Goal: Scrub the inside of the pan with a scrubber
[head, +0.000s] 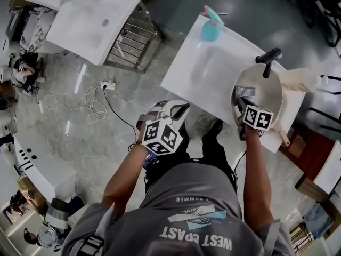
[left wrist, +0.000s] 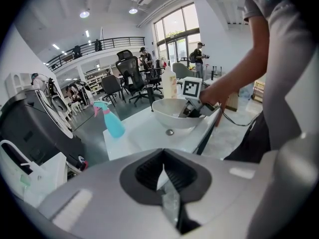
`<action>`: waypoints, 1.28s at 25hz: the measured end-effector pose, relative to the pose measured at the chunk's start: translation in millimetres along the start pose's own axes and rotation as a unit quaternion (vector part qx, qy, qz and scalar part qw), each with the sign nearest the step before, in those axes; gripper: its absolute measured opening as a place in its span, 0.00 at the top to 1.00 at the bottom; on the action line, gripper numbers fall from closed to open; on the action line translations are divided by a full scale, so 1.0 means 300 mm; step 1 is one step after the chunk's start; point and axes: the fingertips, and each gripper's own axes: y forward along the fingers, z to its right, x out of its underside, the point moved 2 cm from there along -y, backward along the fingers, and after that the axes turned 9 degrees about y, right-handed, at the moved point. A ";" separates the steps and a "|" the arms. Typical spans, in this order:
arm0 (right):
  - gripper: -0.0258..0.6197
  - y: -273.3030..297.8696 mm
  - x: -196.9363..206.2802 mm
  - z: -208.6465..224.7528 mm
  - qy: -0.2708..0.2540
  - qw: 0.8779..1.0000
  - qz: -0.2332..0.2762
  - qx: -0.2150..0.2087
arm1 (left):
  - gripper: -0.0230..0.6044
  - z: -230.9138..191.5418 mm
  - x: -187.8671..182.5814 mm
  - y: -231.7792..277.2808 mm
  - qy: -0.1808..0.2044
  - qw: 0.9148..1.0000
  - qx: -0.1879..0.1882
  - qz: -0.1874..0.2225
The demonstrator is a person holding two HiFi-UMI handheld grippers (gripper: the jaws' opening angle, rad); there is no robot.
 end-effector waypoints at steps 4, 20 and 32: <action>0.94 -0.023 -0.012 -0.037 -0.015 1.000 0.015 -0.005 | 0.96 -0.010 -0.006 -0.016 -0.006 1.000 -0.007 0.006; 0.94 -0.170 -0.033 -0.205 -0.066 0.994 0.086 -0.003 | 0.96 -0.014 0.058 -0.200 -0.072 0.995 -0.048 0.040; 0.94 -0.225 -0.072 -0.447 -0.121 0.984 0.125 -0.026 | 0.96 -0.045 0.158 -0.363 -0.118 0.987 -0.089 0.065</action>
